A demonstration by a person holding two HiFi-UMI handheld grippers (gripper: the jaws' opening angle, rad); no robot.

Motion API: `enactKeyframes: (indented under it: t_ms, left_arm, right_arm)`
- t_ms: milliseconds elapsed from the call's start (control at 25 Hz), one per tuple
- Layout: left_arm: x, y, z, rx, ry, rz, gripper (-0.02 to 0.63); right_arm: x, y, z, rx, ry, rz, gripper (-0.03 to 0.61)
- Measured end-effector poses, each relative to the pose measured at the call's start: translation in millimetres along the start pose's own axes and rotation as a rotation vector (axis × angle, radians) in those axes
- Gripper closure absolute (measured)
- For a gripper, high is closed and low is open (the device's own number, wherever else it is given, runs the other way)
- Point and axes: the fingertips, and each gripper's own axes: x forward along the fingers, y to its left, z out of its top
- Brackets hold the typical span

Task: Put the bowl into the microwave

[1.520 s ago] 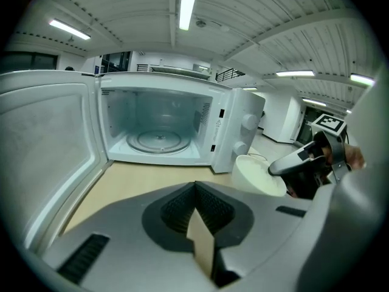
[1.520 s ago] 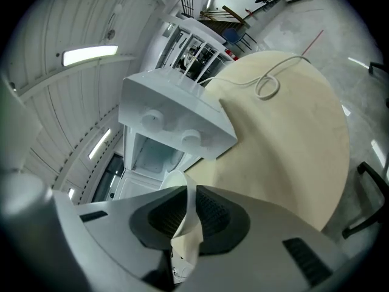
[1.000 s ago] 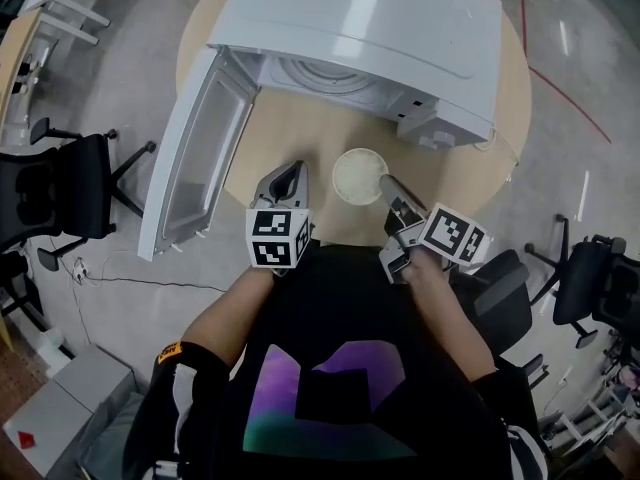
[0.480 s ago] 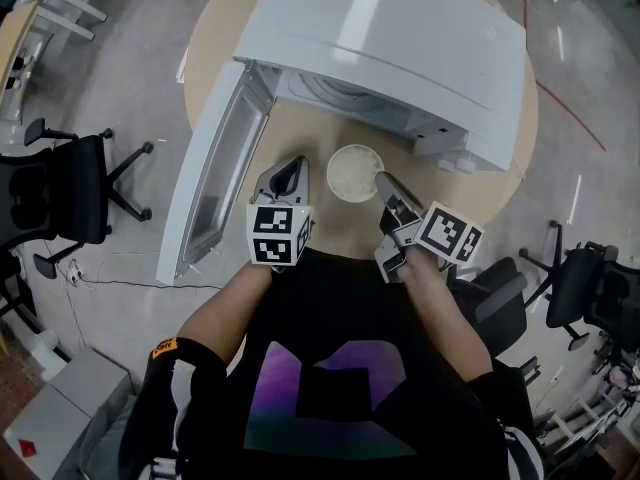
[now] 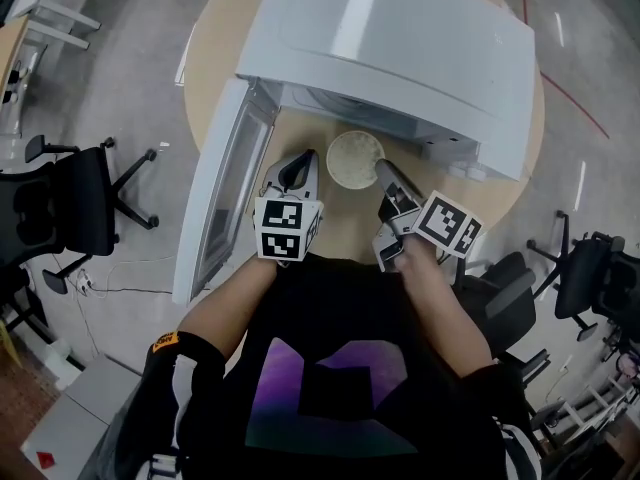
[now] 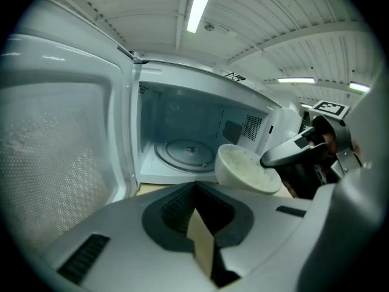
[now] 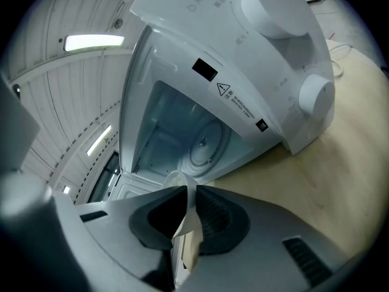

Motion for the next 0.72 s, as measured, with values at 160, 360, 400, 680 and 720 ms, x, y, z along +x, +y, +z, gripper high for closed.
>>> enactKeyframes:
  t_ms: [160,360,400,680,720]
  left_arm:
    - [10.8,4.4,6.9,0.012,0.005,-0.009,0.568]
    - [25.2,12.5,18.5,0.027,0.003,-0.011,0.568]
    - [28.3,14.0,20.1,0.031,0.004,-0.011,0.568]
    - [44.5,19.5,30.0,0.049,0.005,-0.003,0.568]
    - [45.4,20.4,31.0,0.051,0.005,-0.003,0.568]
  right_arm:
    - [14.0,1.0,10.1,0.017,-0.042,-0.009,0.52]
    - [29.6,3.1,24.7,0.037,-0.1,-0.02,0.52]
    - [32.5,3.2,27.1,0.04,-0.111,-0.023,0.52]
    - [50.5,0.2,41.5,0.066,-0.186,-0.044,0.52]
    - [52.7,0.3,44.0,0.066,-0.197,-0.047,0.52]
